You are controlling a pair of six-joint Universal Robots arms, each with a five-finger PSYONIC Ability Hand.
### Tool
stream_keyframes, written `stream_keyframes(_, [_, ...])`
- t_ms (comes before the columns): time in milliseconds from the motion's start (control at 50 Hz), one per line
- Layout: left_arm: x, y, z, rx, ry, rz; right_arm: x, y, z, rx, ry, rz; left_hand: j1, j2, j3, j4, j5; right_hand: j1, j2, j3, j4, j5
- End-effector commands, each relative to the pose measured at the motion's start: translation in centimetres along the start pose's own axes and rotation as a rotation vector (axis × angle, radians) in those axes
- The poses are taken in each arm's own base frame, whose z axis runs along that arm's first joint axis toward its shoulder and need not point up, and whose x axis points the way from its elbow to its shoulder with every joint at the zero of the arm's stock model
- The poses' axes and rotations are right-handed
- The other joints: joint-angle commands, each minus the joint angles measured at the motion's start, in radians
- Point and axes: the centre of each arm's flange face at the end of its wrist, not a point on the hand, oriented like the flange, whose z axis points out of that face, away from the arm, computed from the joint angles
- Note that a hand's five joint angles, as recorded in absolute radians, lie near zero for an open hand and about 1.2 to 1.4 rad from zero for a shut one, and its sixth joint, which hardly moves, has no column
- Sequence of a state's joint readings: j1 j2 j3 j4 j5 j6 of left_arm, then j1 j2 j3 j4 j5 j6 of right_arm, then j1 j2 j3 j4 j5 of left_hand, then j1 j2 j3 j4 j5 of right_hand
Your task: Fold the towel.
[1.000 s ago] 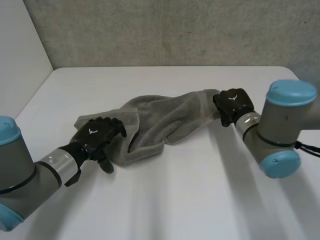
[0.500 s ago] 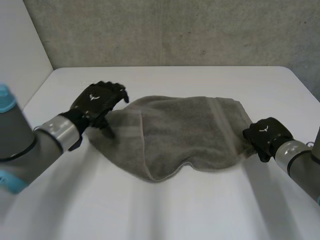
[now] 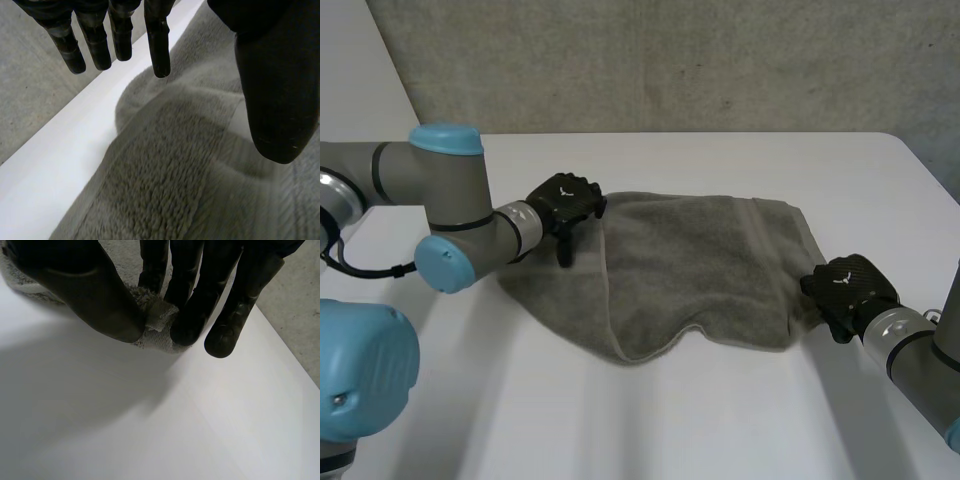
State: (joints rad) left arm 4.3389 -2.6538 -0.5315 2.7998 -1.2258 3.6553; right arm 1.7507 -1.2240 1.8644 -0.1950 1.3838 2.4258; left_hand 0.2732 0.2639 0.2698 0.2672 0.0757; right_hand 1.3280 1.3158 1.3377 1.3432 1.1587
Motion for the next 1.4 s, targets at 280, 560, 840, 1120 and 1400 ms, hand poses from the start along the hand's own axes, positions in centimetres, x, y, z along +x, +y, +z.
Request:
stream_keyframes(280, [0.9,0.4,0.7,-0.001,0.0,0.028,-0.6,0.1,-0.2,0.003,-0.022,-0.001,1.122,1.131,1.125,1.128,1.144,0.068,0.08,0.059,0.053,0.063])
stream_keyframes(560, [-0.4,-2.7,-2.5,-0.014,-0.035,0.07,-0.5,0.1,-0.2,0.005,-0.019,-0.001,1.123,1.132,1.126,1.129,1.146,0.068,0.08,0.059,0.053,0.063])
stream_keyframes(840, [-3.8,-4.7,-12.0,0.006,-0.18,-0.113,1.4,-2.4,-1.6,0.078,0.055,-0.02,1.123,1.132,1.126,1.129,1.146,0.068,0.08,0.059,0.053,0.063])
stream_keyframes(1120, [-1.7,0.9,-16.2,-0.011,-0.07,-0.323,-0.2,-3.1,-2.8,0.107,0.018,-0.029,0.387,0.396,0.39,0.393,0.409,0.068,0.08,0.059,0.053,0.063])
stream_keyframes(1400, [0.0,3.0,-16.0,-0.032,-0.044,-0.334,-1.2,-2.7,-3.0,0.099,-0.016,-0.026,0.343,0.352,0.346,0.349,0.365,0.068,0.08,0.059,0.053,0.063])
